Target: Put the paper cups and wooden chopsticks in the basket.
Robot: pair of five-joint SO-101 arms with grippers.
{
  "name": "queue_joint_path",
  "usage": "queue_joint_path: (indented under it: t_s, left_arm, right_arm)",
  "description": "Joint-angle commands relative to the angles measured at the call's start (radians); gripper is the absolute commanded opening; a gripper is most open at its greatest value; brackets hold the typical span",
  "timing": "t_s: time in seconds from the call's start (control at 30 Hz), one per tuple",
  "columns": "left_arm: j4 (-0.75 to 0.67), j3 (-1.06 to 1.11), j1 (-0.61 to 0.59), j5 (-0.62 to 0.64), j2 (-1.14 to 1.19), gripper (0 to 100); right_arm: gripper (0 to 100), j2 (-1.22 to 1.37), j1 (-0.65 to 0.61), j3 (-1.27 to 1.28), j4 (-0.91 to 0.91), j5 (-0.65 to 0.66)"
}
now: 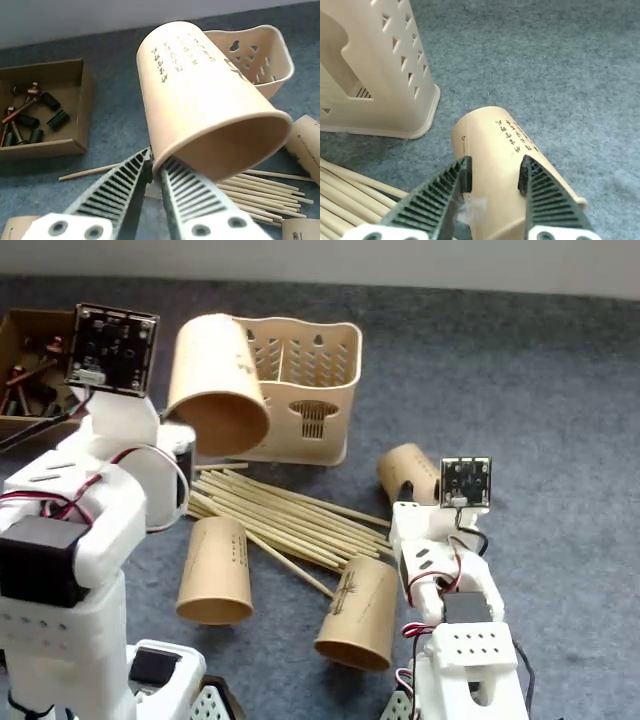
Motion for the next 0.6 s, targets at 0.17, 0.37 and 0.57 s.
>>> queue_joint_path:
  t_s: [0.17, 0.37, 0.57]
  left_arm:
    - [-0.130, -0.047, 0.159, 0.071, 0.027, 1]
    - [-0.157, -0.124, 0.174, 0.095, 0.194, 1]
    - [-0.150, -0.229, 0.205, 0.132, 0.321, 1]
  right_arm:
    - [15.9, -0.004, 0.008, -0.001, -0.025, -0.002]
    - [15.9, -0.004, 0.008, -0.001, -0.025, -0.002]
    - [15.9, -0.004, 0.008, -0.001, -0.025, -0.002]
